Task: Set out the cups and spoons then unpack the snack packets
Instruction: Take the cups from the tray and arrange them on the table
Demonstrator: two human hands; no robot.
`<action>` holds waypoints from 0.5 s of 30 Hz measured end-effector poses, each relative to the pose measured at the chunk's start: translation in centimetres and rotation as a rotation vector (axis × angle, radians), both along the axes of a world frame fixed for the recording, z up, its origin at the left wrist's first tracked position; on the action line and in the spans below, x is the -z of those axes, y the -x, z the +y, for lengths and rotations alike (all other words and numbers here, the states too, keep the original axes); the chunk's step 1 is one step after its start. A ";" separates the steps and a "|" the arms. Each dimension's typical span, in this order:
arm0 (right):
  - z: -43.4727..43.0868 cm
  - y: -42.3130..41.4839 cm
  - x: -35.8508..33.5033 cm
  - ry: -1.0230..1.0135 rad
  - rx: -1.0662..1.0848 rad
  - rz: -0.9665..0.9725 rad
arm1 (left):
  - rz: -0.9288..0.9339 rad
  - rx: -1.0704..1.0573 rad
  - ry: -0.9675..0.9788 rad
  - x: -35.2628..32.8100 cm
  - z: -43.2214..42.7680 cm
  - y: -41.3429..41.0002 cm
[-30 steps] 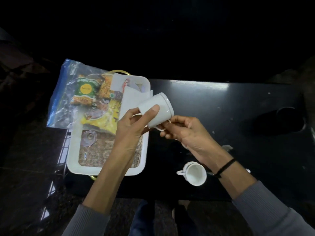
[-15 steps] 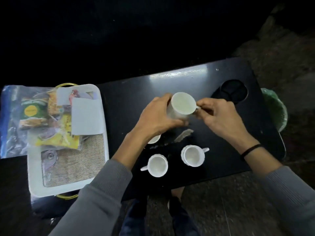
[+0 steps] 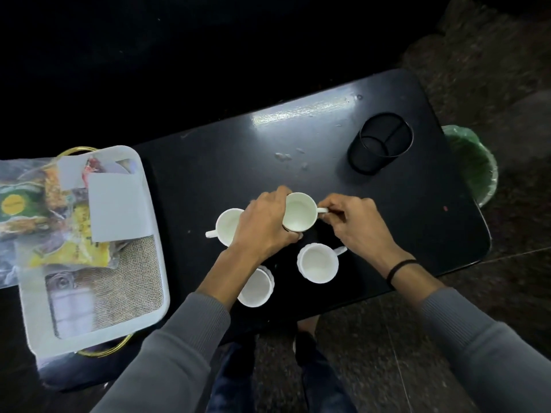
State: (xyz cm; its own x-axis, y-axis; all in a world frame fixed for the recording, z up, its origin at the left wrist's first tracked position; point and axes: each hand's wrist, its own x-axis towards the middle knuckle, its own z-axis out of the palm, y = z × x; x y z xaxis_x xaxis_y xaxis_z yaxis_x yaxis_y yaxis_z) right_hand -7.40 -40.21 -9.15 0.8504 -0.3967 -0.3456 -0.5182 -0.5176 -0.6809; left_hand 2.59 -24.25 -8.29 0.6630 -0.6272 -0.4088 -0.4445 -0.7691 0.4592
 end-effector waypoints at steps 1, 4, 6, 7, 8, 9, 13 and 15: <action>0.0 0.0 0.2 -0.003 0.001 0.003 | -0.014 -0.001 -0.002 0.1 0.0 0.1; -0.1 0.0 0.6 0.002 0.007 -0.005 | -0.034 -0.018 0.003 0.3 -0.1 0.4; -0.3 0.0 0.8 0.000 0.006 -0.012 | -0.031 -0.031 0.014 0.3 -0.2 0.6; -0.3 -0.1 0.9 -0.001 0.006 -0.012 | -0.031 -0.037 0.018 0.3 -0.2 0.6; -0.4 -0.1 0.9 0.002 0.004 -0.011 | -0.030 -0.044 0.021 0.4 -0.2 0.6; -0.4 -0.2 0.9 0.007 -0.004 -0.008 | -0.027 -0.053 0.022 0.4 -0.1 0.6; -0.4 -0.3 0.5 0.032 -0.058 0.007 | -0.008 -0.062 0.028 0.4 0.3 0.9; -0.4 -0.3 0.2 0.048 -0.081 0.017 | -0.001 -0.064 0.049 0.2 0.4 0.9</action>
State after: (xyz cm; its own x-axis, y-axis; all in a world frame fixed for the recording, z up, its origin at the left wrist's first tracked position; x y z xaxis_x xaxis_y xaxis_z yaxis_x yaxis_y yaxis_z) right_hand -7.06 -40.61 -9.31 0.8747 -0.3431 -0.3423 -0.4843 -0.5902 -0.6459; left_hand 1.67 -23.87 -8.50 0.7025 -0.6030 -0.3780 -0.3955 -0.7724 0.4970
